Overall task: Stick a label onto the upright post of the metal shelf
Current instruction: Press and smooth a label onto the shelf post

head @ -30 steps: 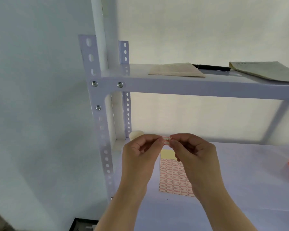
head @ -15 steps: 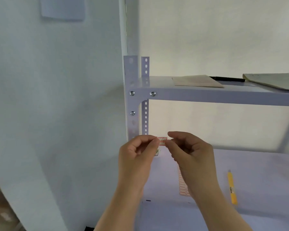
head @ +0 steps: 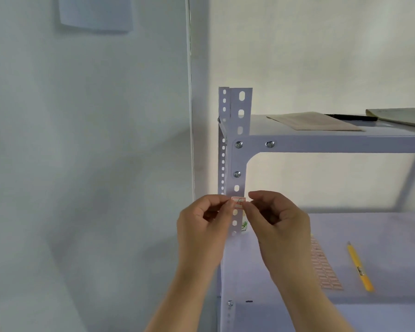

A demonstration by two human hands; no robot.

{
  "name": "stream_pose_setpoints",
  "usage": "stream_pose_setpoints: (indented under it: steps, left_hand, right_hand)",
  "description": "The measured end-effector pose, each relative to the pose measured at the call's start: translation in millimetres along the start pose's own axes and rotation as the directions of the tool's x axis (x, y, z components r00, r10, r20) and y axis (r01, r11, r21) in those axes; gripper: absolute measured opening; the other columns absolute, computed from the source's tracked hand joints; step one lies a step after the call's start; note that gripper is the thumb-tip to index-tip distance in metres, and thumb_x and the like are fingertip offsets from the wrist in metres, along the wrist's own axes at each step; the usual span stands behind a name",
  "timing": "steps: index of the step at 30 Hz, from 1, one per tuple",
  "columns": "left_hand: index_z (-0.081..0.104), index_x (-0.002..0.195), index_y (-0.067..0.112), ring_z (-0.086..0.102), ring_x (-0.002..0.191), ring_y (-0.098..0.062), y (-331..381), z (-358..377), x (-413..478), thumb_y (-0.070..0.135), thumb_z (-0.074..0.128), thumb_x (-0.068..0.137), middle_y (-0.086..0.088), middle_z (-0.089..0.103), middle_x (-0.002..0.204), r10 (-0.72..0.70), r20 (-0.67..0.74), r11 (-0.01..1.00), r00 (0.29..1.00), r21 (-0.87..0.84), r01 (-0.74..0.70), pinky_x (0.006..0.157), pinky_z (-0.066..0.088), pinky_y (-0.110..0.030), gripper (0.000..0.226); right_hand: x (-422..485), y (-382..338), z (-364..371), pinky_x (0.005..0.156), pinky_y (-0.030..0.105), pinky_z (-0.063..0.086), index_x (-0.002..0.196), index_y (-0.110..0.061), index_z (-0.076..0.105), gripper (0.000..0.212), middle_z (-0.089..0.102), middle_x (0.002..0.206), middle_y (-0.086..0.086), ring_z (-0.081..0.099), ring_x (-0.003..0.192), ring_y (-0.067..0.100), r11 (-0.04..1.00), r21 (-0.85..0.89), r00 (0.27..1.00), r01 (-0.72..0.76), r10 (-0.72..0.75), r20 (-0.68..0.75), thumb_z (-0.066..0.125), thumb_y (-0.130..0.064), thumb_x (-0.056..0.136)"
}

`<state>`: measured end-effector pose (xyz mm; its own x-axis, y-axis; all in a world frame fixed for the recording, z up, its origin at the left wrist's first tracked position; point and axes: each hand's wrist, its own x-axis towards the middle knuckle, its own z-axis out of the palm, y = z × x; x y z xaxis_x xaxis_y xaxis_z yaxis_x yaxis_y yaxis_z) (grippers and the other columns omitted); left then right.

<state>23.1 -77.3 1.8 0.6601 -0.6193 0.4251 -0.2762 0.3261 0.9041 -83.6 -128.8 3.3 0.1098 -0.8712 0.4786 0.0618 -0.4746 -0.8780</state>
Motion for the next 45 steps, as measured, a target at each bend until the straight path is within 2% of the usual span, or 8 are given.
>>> stream_pose_setpoints:
  steps: [4,13,19,25,32,35,38,45]
  left_hand:
    - [0.079,0.079,0.031,0.07,0.066,-0.002,-7,2,7,0.012,0.076,0.085,0.019,0.078,0.074,0.06,-0.016,0.997,0.998,0.052,-0.06,0.063,0.05,-0.01,0.021]
    - [0.081,0.082,0.034,0.071,0.07,-0.008,-15,12,6,0.012,0.079,0.082,0.017,0.08,0.077,0.119,-0.12,0.993,0.986,0.009,-0.118,0.066,0.05,-0.01,0.022]
    - [0.078,0.078,0.042,0.07,0.068,-0.007,-12,13,9,0.01,0.08,0.082,0.021,0.078,0.074,0.15,-0.121,0.989,0.981,0.032,-0.147,0.065,0.05,-0.009,0.032]
    - [0.079,0.077,0.034,0.069,0.065,-0.005,-13,14,10,0.011,0.082,0.079,0.019,0.077,0.071,0.131,-0.15,0.991,0.98,0.051,-0.125,0.063,0.049,-0.01,0.023]
    - [0.078,0.076,0.036,0.069,0.064,-0.003,-13,13,11,0.008,0.081,0.08,0.02,0.077,0.071,0.14,-0.154,0.989,0.978,0.066,-0.131,0.065,0.051,-0.011,0.028]
    - [0.078,0.077,0.035,0.07,0.065,-0.003,-14,13,11,0.007,0.079,0.081,0.021,0.077,0.072,0.151,-0.157,0.987,0.976,0.077,-0.14,0.065,0.05,-0.011,0.028]
    - [0.079,0.077,0.032,0.069,0.064,-0.003,-14,14,12,0.007,0.079,0.081,0.02,0.077,0.073,0.16,-0.164,0.985,0.973,0.088,-0.147,0.063,0.049,-0.009,0.025]
    - [0.078,0.076,0.026,0.068,0.059,-0.001,-14,16,14,0.011,0.081,0.08,0.019,0.076,0.073,0.166,-0.169,0.981,0.972,0.128,-0.146,0.059,0.046,-0.006,0.016]
  right_hand:
    - [3,1,6,0.057,0.011,0.048,0.082,-0.036,0.067,0.02,0.072,0.082,-0.017,0.063,0.063,0.009,0.999,-0.044,1.0,0.014,-0.014,-0.022,0.076,-0.018,0.084]
    - [8,9,9,0.059,0.007,0.047,0.089,-0.038,0.066,0.021,0.073,0.084,-0.02,0.066,0.065,0.006,0.999,-0.027,0.999,0.041,-0.042,-0.033,0.076,-0.02,0.084]
    - [12,8,10,0.058,0.007,0.047,0.086,-0.043,0.063,0.025,0.071,0.084,-0.026,0.065,0.065,0.004,0.997,-0.023,0.997,0.077,-0.077,-0.008,0.075,-0.021,0.085]
    - [13,10,10,0.057,0.008,0.047,0.085,-0.044,0.062,0.031,0.071,0.083,-0.025,0.062,0.061,0.007,0.994,-0.001,0.994,0.106,-0.106,0.003,0.074,-0.016,0.086]
    - [12,10,14,0.055,0.007,0.046,0.087,-0.046,0.059,0.035,0.068,0.086,-0.024,0.061,0.064,0.012,0.987,-0.042,0.988,0.156,-0.156,-0.009,0.074,-0.015,0.086]
    - [12,12,15,0.054,0.006,0.044,0.089,-0.04,0.062,0.028,0.07,0.077,-0.012,0.06,0.063,0.011,0.981,-0.064,0.983,0.182,-0.184,-0.018,0.074,-0.015,0.086]
    - [12,12,17,0.052,0.005,0.043,0.091,-0.032,0.064,0.022,0.068,0.073,-0.013,0.059,0.062,0.009,0.977,-0.087,0.98,0.195,-0.199,-0.033,0.076,-0.014,0.085]
    - [13,12,20,0.055,0.007,0.045,0.091,-0.037,0.061,0.026,0.069,0.075,-0.012,0.062,0.07,0.013,0.957,-0.169,0.968,0.236,-0.247,-0.049,0.076,-0.016,0.084]
